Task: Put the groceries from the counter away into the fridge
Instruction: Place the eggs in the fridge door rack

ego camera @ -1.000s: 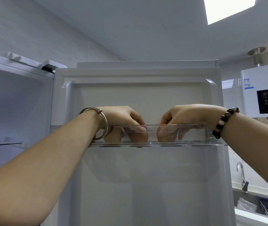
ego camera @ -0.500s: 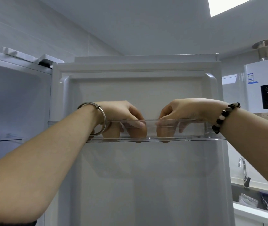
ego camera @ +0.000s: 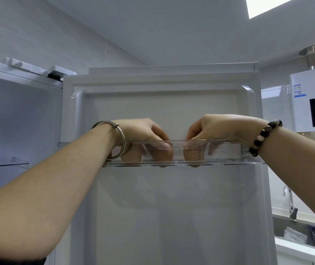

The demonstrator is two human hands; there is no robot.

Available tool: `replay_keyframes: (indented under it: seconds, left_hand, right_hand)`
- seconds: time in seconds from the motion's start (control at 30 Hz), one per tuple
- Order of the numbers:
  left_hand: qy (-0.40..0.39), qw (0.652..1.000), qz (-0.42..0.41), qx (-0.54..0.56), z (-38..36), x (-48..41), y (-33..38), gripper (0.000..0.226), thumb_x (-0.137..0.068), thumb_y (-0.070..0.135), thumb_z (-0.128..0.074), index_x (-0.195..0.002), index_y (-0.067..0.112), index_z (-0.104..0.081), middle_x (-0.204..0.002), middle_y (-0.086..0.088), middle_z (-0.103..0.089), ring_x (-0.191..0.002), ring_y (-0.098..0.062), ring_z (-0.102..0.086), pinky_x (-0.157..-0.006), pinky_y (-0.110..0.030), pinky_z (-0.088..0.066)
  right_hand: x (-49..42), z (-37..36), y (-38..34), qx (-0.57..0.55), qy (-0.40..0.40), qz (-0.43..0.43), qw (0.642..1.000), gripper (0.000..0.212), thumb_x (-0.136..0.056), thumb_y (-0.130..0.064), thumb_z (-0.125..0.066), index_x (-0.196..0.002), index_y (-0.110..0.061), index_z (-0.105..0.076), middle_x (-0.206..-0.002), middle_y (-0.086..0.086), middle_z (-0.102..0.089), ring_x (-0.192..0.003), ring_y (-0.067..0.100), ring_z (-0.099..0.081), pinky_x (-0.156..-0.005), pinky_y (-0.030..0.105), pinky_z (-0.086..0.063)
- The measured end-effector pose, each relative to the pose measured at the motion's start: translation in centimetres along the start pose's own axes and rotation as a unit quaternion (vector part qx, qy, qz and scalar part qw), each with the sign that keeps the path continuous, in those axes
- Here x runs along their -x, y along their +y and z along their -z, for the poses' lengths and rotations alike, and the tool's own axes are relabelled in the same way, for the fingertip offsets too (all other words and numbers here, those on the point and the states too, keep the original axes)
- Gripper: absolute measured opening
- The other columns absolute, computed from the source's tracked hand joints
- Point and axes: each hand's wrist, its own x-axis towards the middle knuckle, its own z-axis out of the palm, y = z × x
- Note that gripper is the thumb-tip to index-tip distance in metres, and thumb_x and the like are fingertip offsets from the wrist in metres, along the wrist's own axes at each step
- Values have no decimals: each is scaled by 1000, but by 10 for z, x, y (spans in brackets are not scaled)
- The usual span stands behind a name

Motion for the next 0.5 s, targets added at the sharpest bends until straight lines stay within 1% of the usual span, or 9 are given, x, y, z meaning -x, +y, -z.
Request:
replay_keyframes:
  seconds: [0.13, 0.23, 0.3, 0.4, 0.47, 0.5]
  left_hand:
    - [5, 1000, -1, -3, 0, 1, 1, 11, -83, 30, -69, -94, 27, -71, -85, 6, -70, -79, -10, -65, -78, -30, -55]
    - [14, 1000, -2, -4, -1, 2, 2, 12, -82, 31, -70, -94, 28, -72, -88, 5, -71, -81, -11, -65, -79, -31, -56]
    - [26, 1000, -7, -2, -3, 3, 3, 14, -83, 29, -68, -96, 25, -72, -90, 3, -71, -82, -12, -66, -78, -30, -57]
    - [74, 997, -28, 0, -4, 6, 7, 18, -87, 27, -65, -101, 18, -72, -96, -3, -72, -85, -13, -65, -78, -29, -55]
    - [127, 990, -55, -23, -4, 8, 10, 16, -87, 26, -64, -98, 18, -72, -92, -2, -72, -84, -13, -64, -76, -25, -53]
    - [160, 984, -71, -46, -3, 9, 11, 14, -88, 26, -63, -96, 18, -72, -88, 1, -71, -81, -11, -64, -72, -20, -51]
  right_hand:
    - [0, 0, 0, 5, -27, -3, 1000, 26, -79, -37, -71, -91, -15, -72, -82, 2, -73, -71, 10, -67, -64, 25, -53]
    - [0, 0, 0, 7, -19, -13, 1000, 27, -78, -41, -71, -89, -16, -72, -86, 3, -73, -74, 12, -66, -67, 25, -54]
    - [0, 1, 1, 8, -23, -19, 1000, 31, -79, -45, -69, -90, -17, -72, -88, 2, -74, -79, 14, -68, -69, 25, -54]
    - [3, 1, -1, 8, -37, -21, 999, 39, -79, -53, -65, -92, -17, -73, -89, 2, -74, -87, 17, -69, -71, 27, -53]
    - [6, 0, -5, 12, -6, -18, 1000, 41, -80, -55, -64, -91, -16, -73, -89, 4, -73, -82, 16, -68, -68, 25, -53]
    - [6, 0, -6, 21, 22, -12, 999, 41, -80, -55, -64, -90, -16, -72, -87, 3, -72, -78, 14, -66, -66, 25, -54]
